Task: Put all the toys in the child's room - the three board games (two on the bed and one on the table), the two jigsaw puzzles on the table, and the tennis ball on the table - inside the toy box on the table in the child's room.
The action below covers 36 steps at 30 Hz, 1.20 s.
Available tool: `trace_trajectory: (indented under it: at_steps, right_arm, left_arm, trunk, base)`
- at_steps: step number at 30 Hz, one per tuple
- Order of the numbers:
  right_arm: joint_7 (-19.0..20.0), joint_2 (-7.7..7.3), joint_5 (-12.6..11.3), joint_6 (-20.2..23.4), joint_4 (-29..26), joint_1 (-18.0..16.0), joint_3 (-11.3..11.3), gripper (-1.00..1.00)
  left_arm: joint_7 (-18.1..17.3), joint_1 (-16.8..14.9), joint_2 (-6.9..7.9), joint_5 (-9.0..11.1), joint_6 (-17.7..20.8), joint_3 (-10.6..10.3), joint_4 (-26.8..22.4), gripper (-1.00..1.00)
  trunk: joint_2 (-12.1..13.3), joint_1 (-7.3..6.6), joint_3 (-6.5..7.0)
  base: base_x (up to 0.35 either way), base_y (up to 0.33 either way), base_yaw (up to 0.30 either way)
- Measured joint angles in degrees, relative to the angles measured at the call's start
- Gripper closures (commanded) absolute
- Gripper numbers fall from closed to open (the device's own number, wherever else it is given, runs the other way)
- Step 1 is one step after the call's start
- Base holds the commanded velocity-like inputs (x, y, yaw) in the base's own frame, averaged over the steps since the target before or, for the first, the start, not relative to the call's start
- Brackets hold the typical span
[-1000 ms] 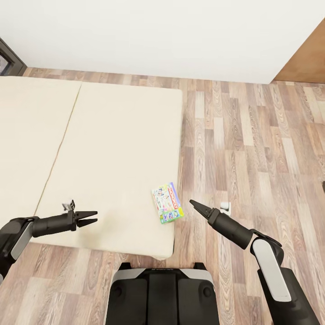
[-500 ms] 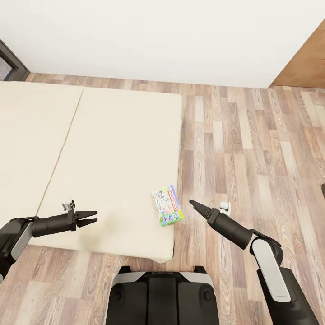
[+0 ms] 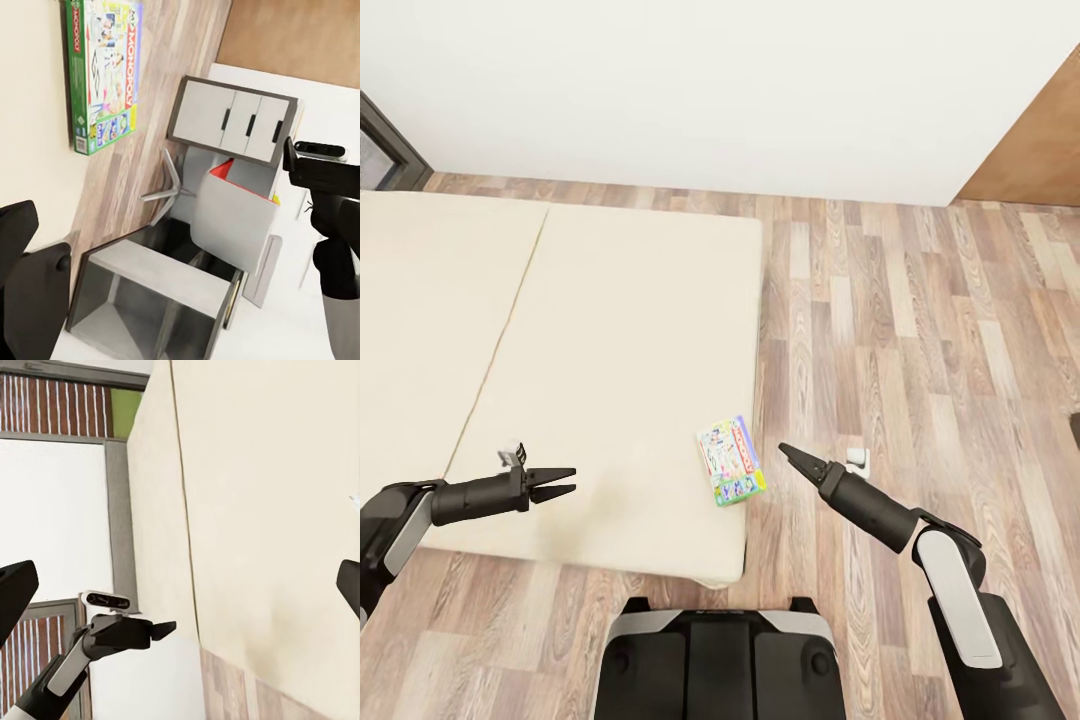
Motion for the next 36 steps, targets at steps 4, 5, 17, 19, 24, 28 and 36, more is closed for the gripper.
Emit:
trace_trajectory:
  at_steps: [4, 5, 17, 19, 24, 28, 36]
  right_arm:
    - [0.0, 0.05, 0.0, 0.0, 0.0, 0.0, 0.0, -1.00]
    - [0.0, 0.05, 0.0, 0.0, 0.0, 0.0, 0.0, -1.00]
    - [0.0, 0.07, 0.1, -0.6, 0.0, 0.0, 0.0, -1.00]
    - [0.0, 0.07, 0.1, -1.1, 0.0, 0.0, 0.0, -1.00]
    - [0.0, 0.07, 0.1, -1.6, 0.1, 0.0, 0.0, -1.00]
    - [0.0, 0.07, 0.1, -1.7, 0.2, 0.0, 0.0, -1.00]
    - [0.0, 0.07, 0.0, -1.7, 0.2, 0.0, 0.1, -1.00]
  left_arm:
    - [0.0, 0.0, 0.00, 0.0, 0.0, 0.0, 0.0, -1.00]
    - [0.0, 0.0, 0.00, 0.0, 0.0, 0.0, 0.0, -1.00]
    - [0.1, 0.0, 0.00, 0.0, 0.1, 0.0, 0.0, -1.00]
    - [0.0, 0.0, 0.00, 0.0, 0.1, 0.0, 0.0, -1.00]
    - [0.0, 0.0, 0.00, 0.0, 0.1, 0.1, 0.0, -1.00]
    - [0.0, 0.0, 0.00, 0.0, 0.1, 0.1, 0.0, -1.00]
    - [0.0, 0.0, 0.00, 0.0, 0.1, 0.1, 0.0, -1.00]
  trunk:
    - [0.0, 0.00, 0.37]
    - [0.0, 0.00, 0.47]
    - [0.0, 0.00, 1.58]
    - [0.0, 0.00, 1.77]
    - [0.0, 0.00, 2.24]
    - [0.0, 0.00, 2.61]
    - [0.0, 0.00, 3.37]
  base:
    - [0.000, 0.000, 0.000]
    - [0.000, 0.000, 0.000]
    - [0.000, 0.000, 0.000]
    - [0.000, 0.000, 0.000]
    - [0.000, 0.000, 0.000]
    - [0.000, 0.000, 0.000]
    - [0.000, 0.000, 0.000]
